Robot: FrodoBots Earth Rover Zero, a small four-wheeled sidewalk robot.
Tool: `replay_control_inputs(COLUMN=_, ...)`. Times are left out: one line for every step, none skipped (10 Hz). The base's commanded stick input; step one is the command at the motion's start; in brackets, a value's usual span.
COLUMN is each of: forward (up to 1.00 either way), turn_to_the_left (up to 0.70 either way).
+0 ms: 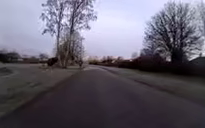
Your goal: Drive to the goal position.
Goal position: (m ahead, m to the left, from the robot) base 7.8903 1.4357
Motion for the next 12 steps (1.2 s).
replay_control_inputs(forward=0.85, turn_to_the_left=0.0)
replay_control_inputs(forward=0.85, turn_to_the_left=0.0)
replay_control_inputs(forward=0.85, turn_to_the_left=0.0)
replay_control_inputs(forward=0.85, turn_to_the_left=0.0)
replay_control_inputs(forward=0.85, turn_to_the_left=0.0)
replay_control_inputs(forward=0.85, turn_to_the_left=0.0)
replay_control_inputs(forward=0.85, turn_to_the_left=0.0)
replay_control_inputs(forward=0.85, turn_to_the_left=0.0)
replay_control_inputs(forward=0.85, turn_to_the_left=0.0)
replay_control_inputs(forward=0.85, turn_to_the_left=0.0)
replay_control_inputs(forward=0.85, turn_to_the_left=0.0)
replay_control_inputs(forward=0.85, turn_to_the_left=0.0)
